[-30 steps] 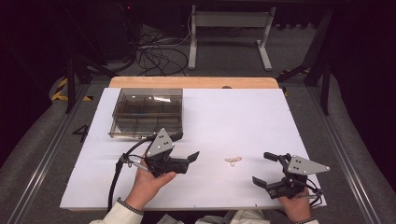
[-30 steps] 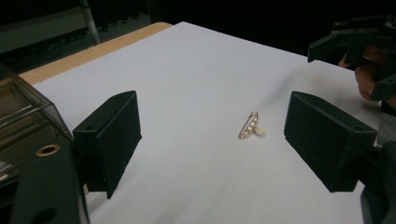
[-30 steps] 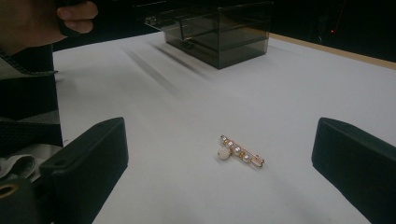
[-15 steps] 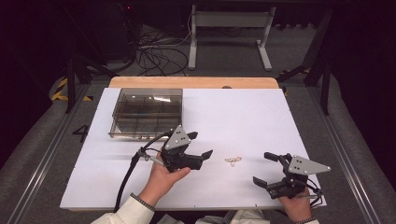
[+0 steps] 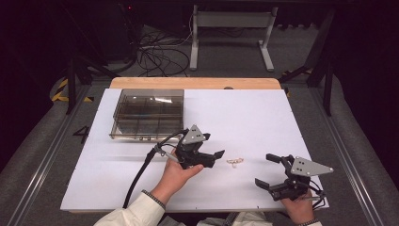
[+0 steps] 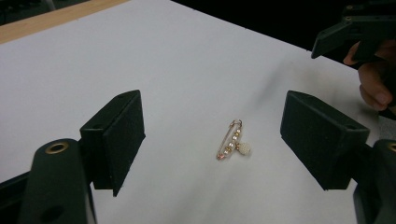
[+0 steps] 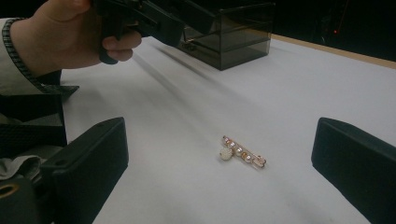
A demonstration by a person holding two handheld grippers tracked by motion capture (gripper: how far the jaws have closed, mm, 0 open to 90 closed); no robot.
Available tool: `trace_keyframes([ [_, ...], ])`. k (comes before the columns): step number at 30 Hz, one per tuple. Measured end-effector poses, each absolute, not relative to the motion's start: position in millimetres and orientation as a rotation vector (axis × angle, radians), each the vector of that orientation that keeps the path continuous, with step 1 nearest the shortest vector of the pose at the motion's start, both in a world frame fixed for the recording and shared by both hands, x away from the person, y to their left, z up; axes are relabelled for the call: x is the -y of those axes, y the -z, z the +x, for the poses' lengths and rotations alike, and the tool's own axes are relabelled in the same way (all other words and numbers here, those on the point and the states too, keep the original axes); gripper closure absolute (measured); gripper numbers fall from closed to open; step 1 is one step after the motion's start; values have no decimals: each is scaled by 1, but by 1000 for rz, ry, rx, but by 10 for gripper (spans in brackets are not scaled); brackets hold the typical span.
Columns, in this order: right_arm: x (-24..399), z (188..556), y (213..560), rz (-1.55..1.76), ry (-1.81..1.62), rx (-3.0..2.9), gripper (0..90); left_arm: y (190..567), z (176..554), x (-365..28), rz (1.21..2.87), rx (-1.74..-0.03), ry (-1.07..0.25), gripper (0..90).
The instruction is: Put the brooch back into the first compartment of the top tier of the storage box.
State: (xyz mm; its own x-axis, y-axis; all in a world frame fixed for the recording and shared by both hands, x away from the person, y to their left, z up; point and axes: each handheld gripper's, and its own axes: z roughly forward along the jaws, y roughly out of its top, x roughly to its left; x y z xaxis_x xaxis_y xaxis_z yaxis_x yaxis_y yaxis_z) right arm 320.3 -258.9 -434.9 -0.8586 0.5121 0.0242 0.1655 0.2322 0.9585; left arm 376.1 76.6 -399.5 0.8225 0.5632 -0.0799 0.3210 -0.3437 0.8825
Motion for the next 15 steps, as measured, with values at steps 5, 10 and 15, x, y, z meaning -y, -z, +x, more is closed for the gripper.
trace_keyframes([
  [5, 260, 320, 435, 633, -1670, -2215, 42, 406, 383, -68, 1981, -670, -264, 236],
  [10, 261, 321, 435, 634, -1676, -2215, 43, 413, 389, -58, 2000, -669, -249, 251],
  [15, 261, 321, 435, 638, -1681, -2216, 42, 419, 394, -50, 2016, -658, -221, 251],
])
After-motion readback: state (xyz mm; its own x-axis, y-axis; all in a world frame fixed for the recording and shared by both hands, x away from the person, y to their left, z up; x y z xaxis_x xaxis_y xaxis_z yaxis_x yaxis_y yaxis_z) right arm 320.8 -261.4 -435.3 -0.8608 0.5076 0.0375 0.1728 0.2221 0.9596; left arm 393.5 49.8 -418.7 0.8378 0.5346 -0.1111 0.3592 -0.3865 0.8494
